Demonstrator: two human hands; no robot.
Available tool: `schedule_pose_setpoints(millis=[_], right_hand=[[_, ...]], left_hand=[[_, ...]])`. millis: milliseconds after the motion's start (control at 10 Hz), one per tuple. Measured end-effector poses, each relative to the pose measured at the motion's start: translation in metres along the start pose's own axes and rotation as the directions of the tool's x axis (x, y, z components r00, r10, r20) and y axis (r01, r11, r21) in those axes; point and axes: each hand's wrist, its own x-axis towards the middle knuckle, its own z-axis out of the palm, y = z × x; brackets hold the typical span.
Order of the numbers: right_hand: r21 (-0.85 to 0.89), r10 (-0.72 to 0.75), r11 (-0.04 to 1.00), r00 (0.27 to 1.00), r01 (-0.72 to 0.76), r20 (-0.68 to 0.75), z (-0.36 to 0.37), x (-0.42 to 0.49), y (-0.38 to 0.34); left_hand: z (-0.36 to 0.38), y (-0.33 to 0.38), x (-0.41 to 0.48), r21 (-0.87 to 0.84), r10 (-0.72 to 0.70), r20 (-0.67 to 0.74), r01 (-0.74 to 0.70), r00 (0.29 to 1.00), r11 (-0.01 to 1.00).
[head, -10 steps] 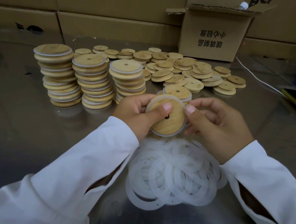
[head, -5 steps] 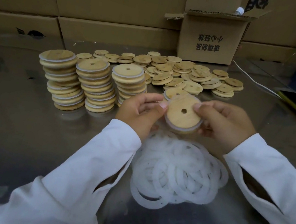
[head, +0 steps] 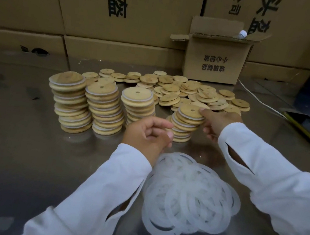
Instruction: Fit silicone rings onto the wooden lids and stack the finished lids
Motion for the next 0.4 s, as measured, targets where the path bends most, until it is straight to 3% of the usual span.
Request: schedule_pose_setpoints(millis=[300,400], right_hand=[[-0.177,-0.058,0.982,0.997,0.065,0.047,0.005,-0.013,-0.006],[-0.096,-0.133,0.986,0.991,0.134,0.017,-0.006,-0.028,-0.004]], left_hand=[[0.000,-0.003,0.002,0.033,-0.043,0.034,0.042,0.999,0.999],[0.000,-0.001,-0.001,0.014,-0.097,0.048,0.096,0.994,0.995]])
